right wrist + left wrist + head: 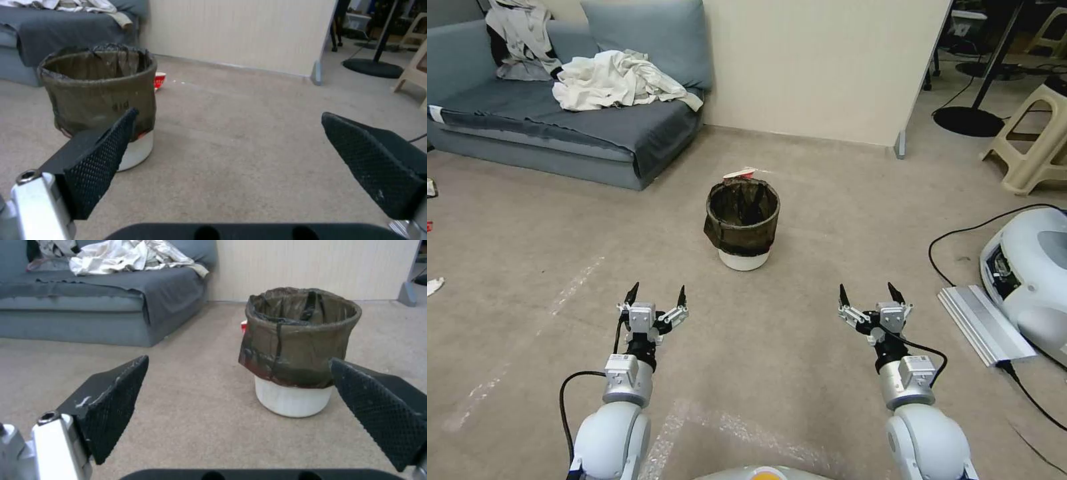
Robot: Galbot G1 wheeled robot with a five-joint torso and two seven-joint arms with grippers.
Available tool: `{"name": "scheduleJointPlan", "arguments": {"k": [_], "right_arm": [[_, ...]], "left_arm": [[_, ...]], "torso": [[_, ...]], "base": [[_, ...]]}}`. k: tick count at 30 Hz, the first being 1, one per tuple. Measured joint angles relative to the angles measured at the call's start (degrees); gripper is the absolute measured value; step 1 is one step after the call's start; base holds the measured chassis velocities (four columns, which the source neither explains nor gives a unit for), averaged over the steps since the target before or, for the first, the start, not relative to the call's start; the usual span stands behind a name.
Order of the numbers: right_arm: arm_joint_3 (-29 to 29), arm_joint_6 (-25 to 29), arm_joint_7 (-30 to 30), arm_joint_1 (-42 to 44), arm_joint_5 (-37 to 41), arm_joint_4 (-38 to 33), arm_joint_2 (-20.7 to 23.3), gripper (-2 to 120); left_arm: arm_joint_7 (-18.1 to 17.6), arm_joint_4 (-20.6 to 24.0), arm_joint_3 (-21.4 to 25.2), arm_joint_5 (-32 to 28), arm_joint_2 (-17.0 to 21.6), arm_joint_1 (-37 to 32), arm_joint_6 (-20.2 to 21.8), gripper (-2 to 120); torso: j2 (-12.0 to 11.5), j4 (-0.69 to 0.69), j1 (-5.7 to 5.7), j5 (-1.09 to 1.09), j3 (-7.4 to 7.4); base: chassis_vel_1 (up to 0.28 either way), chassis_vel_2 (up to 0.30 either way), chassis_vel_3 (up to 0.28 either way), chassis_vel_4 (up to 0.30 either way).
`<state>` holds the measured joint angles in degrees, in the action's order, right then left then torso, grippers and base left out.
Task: Pick up the trash can from the floor.
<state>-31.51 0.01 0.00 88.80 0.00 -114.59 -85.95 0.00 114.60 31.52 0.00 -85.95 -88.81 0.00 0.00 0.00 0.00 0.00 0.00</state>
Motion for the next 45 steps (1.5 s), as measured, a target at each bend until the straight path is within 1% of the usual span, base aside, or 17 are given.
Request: {"name": "scheduleJointPlan", "arguments": {"k": [23,24,26,27,28,30,31,32,34,35,36,37,39,40,45], "right_arm": [[0.0,0.0,0.0,0.0,0.0,0.0,0.0,100],[-0.04,-0.09,0.0,0.03,0.06,-0.04,0.0,100],[-0.53,-1.27,0.18,0.42,0.81,-1.38,0.03,100],[-0.53,-1.27,0.18,0.42,0.81,-1.38,0.03,100],[-1.3,-2.84,0.44,0.9,1.82,-3.25,0.13,100],[-2.82,-6.17,1.03,1.93,3.95,-7.19,0.36,100],[-2.82,-6.17,1.03,1.93,3.95,-7.19,0.36,100],[-3.43,-7.51,1.28,2.36,4.8,-8.72,0.43,100],[-5.32,-11.74,1.99,3.67,7.49,-13.68,0.71,100],[-5.84,-12.92,2.19,4.05,8.26,-15.1,0.76,100],[-5.84,-12.92,2.19,4.05,8.26,-15.1,0.76,100],[-6.84,-15.13,2.57,4.72,9.65,-17.65,0.9,100],[-8.12,-18.0,3.05,5.64,11.47,-21.03,1.08,100],[-9.1,-20.08,3.42,6.31,12.8,-23.55,1.2,100],[-9.66,-21.45,3.66,6.72,13.67,-25.03,1.27,100]], "left_arm": [[0.0,0.0,0.01,0.0,0.0,-0.02,0.02,100],[0.0,0.9,0.16,-0.4,-0.02,-0.29,0.72,100],[0.15,4.78,1.02,-2.21,-0.16,-1.37,3.73,100],[0.15,4.78,1.02,-2.21,-0.16,-1.37,3.73,100],[0.36,7.09,1.52,-3.32,-0.25,-2.07,5.64,100],[0.71,11.48,2.47,-5.45,-0.47,-3.36,9.2,100],[0.71,11.48,2.47,-5.45,-0.47,-3.36,9.2,100],[0.86,13.08,2.8,-6.21,-0.53,-3.82,10.47,100],[1.26,17.87,3.86,-8.52,-0.74,-5.22,14.39,100],[1.4,19.47,4.19,-9.28,-0.82,-5.7,15.67,100],[1.4,19.47,4.19,-9.28,-0.82,-5.7,15.67,100],[1.55,21.75,4.67,-10.23,-0.87,-6.4,17.25,100],[1.36,22.92,5.2,-10.11,-0.66,-7.23,16.51,100],[1.21,22.93,5.32,-9.75,-0.56,-7.51,15.81,100],[1.12,22.38,5.41,-9.41,-0.45,-7.6,14.48,100]], "torso": [[0.0,0.0,0.0,0.0,0.0],[0.0,0.0,0.0,-0.01,0.0],[0.0,0.01,0.0,0.04,0.0],[0.0,0.01,0.0,0.04,0.0],[0.0,0.0,0.0,0.0,0.0],[0.0,0.0,0.0,0.0,0.0],[0.0,0.0,0.0,0.0,0.0],[0.0,0.0,0.0,0.0,0.0],[0.0,0.0,0.0,0.0,0.0],[0.0,0.0,0.0,0.0,0.0],[0.0,0.0,0.0,0.0,0.0],[0.0,0.0,0.0,0.0,0.0],[0.0,0.0,0.0,0.03,-0.01],[0.0,0.0,0.0,-0.04,-0.01],[0.0,0.0,0.0,0.0,-0.01]], "base": [[0.0,0.0,0.0,0.0],[0.0,0.0,0.0,0.0],[0.0,0.0,0.0,0.0],[0.0,0.0,0.0,0.0],[0.0,0.0,0.0,0.0],[0.0,0.0,0.0,0.0],[0.0,0.0,0.0,0.0],[0.0,0.0,0.0,0.0],[0.0,0.0,0.0,0.0],[0.0,0.0,0.0,0.0],[0.0,0.0,0.0,0.0],[0.0,0.0,0.0,0.0],[0.0,0.0,0.0,0.0],[0.0,0.0,0.0,0.0],[0.0,0.0,0.0,0.0]]}}
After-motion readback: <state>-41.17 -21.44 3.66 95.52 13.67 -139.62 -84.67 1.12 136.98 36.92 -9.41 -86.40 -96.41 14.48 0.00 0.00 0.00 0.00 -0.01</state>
